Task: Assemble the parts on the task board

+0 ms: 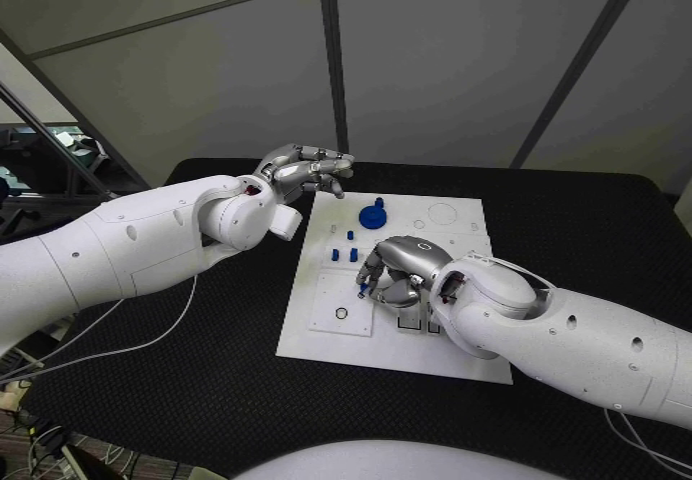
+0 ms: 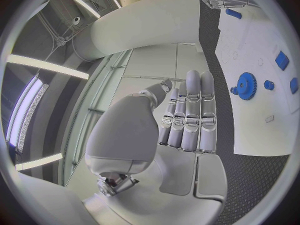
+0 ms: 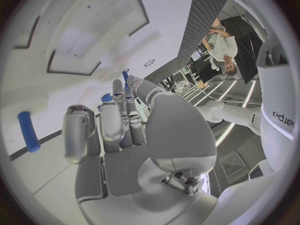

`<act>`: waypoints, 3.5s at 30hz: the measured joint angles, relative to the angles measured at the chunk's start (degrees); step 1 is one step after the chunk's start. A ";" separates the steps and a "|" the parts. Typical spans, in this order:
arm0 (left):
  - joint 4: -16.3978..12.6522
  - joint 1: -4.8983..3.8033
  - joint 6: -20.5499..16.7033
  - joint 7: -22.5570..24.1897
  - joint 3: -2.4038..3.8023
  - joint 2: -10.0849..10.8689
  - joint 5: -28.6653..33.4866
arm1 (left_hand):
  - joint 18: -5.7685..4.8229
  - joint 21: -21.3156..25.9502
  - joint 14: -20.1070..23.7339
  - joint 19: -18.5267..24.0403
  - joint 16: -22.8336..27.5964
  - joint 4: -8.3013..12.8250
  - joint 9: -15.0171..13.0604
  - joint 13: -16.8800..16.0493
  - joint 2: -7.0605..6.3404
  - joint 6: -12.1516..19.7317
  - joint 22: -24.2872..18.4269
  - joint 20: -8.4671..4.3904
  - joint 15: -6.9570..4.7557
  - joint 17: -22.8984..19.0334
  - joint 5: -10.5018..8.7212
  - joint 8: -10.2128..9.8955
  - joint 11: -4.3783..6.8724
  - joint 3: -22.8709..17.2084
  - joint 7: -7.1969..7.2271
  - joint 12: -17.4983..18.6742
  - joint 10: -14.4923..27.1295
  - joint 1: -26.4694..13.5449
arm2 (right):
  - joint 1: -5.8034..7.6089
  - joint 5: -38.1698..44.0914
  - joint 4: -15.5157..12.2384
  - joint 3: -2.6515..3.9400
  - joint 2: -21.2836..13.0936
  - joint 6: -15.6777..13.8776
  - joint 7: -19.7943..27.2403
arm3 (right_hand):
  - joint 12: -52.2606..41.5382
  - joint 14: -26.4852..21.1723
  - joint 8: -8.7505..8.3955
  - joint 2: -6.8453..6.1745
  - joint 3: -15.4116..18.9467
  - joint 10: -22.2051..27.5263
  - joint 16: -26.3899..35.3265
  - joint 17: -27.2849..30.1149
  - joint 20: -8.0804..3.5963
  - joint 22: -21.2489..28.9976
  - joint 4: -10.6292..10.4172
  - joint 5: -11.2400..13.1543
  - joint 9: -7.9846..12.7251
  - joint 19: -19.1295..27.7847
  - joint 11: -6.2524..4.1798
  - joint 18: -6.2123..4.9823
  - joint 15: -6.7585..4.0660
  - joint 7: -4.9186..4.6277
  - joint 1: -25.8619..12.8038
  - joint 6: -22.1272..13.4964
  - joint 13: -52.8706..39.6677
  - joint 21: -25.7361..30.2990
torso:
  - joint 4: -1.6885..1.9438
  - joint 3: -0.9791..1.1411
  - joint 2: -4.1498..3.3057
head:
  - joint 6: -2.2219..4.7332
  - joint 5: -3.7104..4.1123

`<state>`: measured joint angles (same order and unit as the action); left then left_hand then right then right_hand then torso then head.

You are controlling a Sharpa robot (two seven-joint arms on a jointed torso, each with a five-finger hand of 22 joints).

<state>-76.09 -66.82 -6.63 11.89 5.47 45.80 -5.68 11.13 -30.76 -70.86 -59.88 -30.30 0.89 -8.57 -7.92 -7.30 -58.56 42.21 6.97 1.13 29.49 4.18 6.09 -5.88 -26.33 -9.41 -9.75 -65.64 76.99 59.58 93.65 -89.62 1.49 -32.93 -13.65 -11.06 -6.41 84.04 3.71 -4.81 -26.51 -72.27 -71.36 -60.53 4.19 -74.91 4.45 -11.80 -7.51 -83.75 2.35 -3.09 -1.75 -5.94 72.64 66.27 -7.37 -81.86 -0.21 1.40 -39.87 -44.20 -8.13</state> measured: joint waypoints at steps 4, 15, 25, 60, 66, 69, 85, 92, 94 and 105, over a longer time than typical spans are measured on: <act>0.05 0.00 0.05 -0.03 0.00 -0.02 0.00 | 0.00 0.00 0.00 0.00 0.00 0.00 0.00 0.00 0.00 0.00 0.00 0.00 0.00 0.00 0.00 0.00 0.00 0.00 0.00 0.00 0.00 0.00 | -0.02 0.23 0.23 0.02 0.17 0.01 0.09 | 0.00 0.00 0.00 0.00 0.00 0.00 0.00 0.00 0.00 0.00 0.00 0.04 -0.01 0.00 0.00 0.00 0.00 -0.02 0.00 0.01 0.00 0.00 | 0.00 0.00 0.00 | -0.01 0.02; 0.10 0.00 0.19 -0.10 0.00 -0.06 0.00 | 0.00 0.00 0.00 0.00 0.00 0.00 -0.04 0.01 0.00 0.00 0.01 0.00 0.00 0.01 0.00 0.00 0.00 0.00 0.00 0.00 0.00 0.00 | -0.22 0.59 0.32 0.02 0.52 0.15 0.50 | 0.00 0.00 -0.09 0.00 0.00 0.00 0.00 0.00 0.00 0.00 0.00 0.05 -0.02 0.00 0.00 0.00 0.00 -0.03 0.00 0.00 -0.01 0.00 | 0.00 0.00 0.00 | -0.08 -0.13; 0.11 0.00 0.27 -0.12 0.00 0.00 0.00 | 0.00 0.00 0.00 0.00 0.00 0.00 -0.04 0.01 0.00 0.00 -0.07 0.00 0.00 0.01 0.00 0.00 0.00 0.00 0.00 0.00 0.00 0.00 | -0.38 0.85 0.15 -0.03 0.27 -0.45 0.50 | 0.00 0.00 0.01 -0.01 0.00 0.00 0.01 -0.05 0.00 0.00 0.00 0.17 0.00 0.00 0.00 0.00 0.00 -0.10 0.01 -0.09 -0.01 0.00 | 0.00 -0.01 0.00 | -0.10 -0.20; 0.24 0.00 0.29 -0.17 -0.01 0.08 0.00 | 0.00 0.22 0.00 0.00 0.21 0.00 -0.02 -0.01 0.00 0.00 -0.11 0.00 0.00 -0.04 0.00 0.00 0.00 0.00 0.00 0.00 0.00 0.00 | -1.39 -5.73 0.61 -0.16 -1.63 -5.58 6.68 | 0.23 0.00 -0.18 -0.02 0.00 0.00 0.01 -0.08 0.00 -0.04 0.00 -0.02 0.00 0.00 0.00 0.00 0.00 -0.20 0.02 0.03 0.03 -0.64 | 0.00 -0.04 0.01 | -0.31 -1.20; 0.29 0.00 0.29 -0.17 -0.02 0.03 0.00 | 0.00 0.22 0.00 0.00 0.21 0.00 -0.01 -0.01 0.00 0.00 -0.11 0.00 0.00 -0.05 0.00 0.00 0.00 0.00 0.00 0.00 0.00 0.00 | -1.73 -6.34 0.68 -0.16 -1.37 -5.74 7.46 | 0.23 0.00 0.06 -0.02 0.00 0.00 0.01 -0.08 0.00 -0.04 0.00 -0.02 0.00 0.00 0.00 0.00 0.00 -0.20 0.02 0.03 0.02 -0.65 | 0.01 -0.04 0.01 | -0.51 -1.55; 0.33 0.00 0.29 -0.17 -0.02 0.02 0.00 | 0.00 0.22 0.00 0.00 0.21 0.00 -0.01 -0.01 0.00 0.00 -0.11 0.00 0.00 -0.04 0.00 0.00 0.00 0.00 0.00 0.00 0.00 0.00 | -1.80 -6.51 0.83 -0.17 -1.19 -5.74 7.66 | 0.23 0.00 0.07 -0.02 0.00 0.00 0.01 -0.08 0.00 -0.03 0.00 -0.02 -0.01 0.00 0.00 0.00 0.00 -0.20 0.02 0.02 0.08 -0.64 | 0.00 -0.04 0.00 | -0.55 -1.61; 0.48 0.00 0.32 -0.20 -0.03 -0.08 0.00 | 0.00 0.22 0.00 0.00 0.21 0.00 -0.01 0.00 0.00 0.00 -0.10 0.00 0.00 -0.03 0.00 0.00 0.00 0.00 0.00 0.00 0.00 0.00 | -2.03 -5.90 1.80 -0.17 -0.61 -5.73 6.80 | 0.44 0.00 0.05 -0.03 0.00 0.00 0.01 -0.07 0.00 -0.02 0.00 -0.02 -0.04 0.00 0.00 0.00 0.00 -0.21 0.03 0.01 0.07 -0.64 | 0.00 0.01 -0.01 | -0.70 -1.88; 0.51 0.00 0.34 -0.22 -0.04 -0.10 0.00 | 0.00 0.22 0.00 0.00 0.21 0.00 0.00 0.00 0.00 0.00 -0.10 0.00 0.00 -0.03 0.00 0.00 0.00 0.00 0.00 0.00 0.00 0.00 | -2.04 -5.14 1.93 -0.17 -0.48 -5.38 5.86 | 0.44 0.00 0.02 -0.03 0.00 0.00 0.01 -0.07 0.00 -0.02 0.00 -0.02 -0.02 0.00 0.00 0.00 0.00 -0.21 0.03 -0.01 0.07 -0.64 | 0.00 0.01 -0.01 | -0.76 -1.88; 0.52 0.00 0.35 -0.23 -0.04 -0.10 0.00 | 0.00 0.22 0.00 0.00 0.21 0.00 -0.03 0.01 0.00 0.00 -0.10 0.00 0.00 -0.03 0.00 0.00 0.00 0.00 0.00 0.00 0.00 0.00 | -2.04 -4.90 1.95 -0.17 -0.41 -5.13 5.60 | 0.44 0.00 -0.09 -0.03 0.00 0.00 0.01 -0.07 0.00 -0.02 0.00 -0.02 -0.01 0.00 0.00 0.00 0.00 -0.21 0.03 -0.01 0.07 -0.64 | 0.00 0.01 -0.01 | -0.76 -1.88; 0.53 0.00 0.40 -0.27 -0.05 -0.10 -0.08 | 0.00 0.22 0.00 0.00 0.20 0.00 -0.05 -0.04 0.00 0.00 -0.10 0.00 0.00 -0.03 0.00 0.00 0.00 0.00 0.00 0.00 0.00 0.00 | -2.00 -3.78 1.99 -0.08 -0.11 -3.50 4.69 | 0.44 0.00 0.01 -0.03 0.00 0.00 -0.20 -0.07 0.00 -0.02 0.00 -0.02 0.01 0.00 0.00 0.00 0.00 -0.18 0.03 -0.20 0.07 -0.64 | 0.00 -0.02 0.01 | -0.91 -1.88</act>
<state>-75.56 -66.82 -6.23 11.62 5.42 45.70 -5.75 11.13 -30.54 -70.86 -59.88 -30.09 0.89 -8.62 -7.95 -7.30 -58.56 42.11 6.97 1.13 29.46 4.18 6.09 -5.87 -26.33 -9.41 -9.75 -65.64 76.99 57.58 89.87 -87.63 1.41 -33.04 -17.15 -6.37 -5.98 84.04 3.72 -4.84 -26.51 -72.27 -71.55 -60.59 4.19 -74.92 4.45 -11.82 -7.50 -83.75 2.35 -3.10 -1.75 -6.12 72.67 66.07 -7.31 -82.50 -0.21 1.37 -39.86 -45.12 -10.01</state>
